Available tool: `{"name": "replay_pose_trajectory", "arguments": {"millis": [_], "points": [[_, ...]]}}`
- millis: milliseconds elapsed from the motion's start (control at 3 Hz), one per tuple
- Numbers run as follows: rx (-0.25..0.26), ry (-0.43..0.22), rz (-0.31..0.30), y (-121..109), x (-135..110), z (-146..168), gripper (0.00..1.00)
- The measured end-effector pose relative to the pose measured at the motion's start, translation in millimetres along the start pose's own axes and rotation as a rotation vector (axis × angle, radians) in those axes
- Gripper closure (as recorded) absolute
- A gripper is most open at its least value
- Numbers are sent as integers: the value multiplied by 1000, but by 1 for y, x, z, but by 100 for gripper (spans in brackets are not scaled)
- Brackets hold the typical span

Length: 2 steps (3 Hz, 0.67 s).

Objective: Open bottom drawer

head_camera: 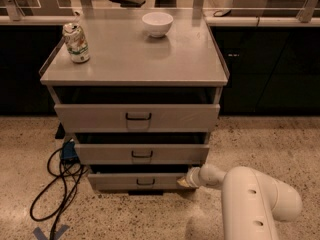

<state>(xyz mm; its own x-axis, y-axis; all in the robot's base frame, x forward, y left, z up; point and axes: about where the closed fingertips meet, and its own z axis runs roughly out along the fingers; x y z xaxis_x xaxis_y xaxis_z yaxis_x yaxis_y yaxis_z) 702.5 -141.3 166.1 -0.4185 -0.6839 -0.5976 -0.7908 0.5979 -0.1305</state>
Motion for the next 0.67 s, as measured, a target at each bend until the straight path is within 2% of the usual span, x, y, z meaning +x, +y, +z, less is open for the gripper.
{"name": "replay_pose_trajectory", "arguments": {"millis": [333, 667], "points": [[50, 7, -35, -4, 6, -14, 100], [85, -1, -67, -8, 6, -25, 100]]}}
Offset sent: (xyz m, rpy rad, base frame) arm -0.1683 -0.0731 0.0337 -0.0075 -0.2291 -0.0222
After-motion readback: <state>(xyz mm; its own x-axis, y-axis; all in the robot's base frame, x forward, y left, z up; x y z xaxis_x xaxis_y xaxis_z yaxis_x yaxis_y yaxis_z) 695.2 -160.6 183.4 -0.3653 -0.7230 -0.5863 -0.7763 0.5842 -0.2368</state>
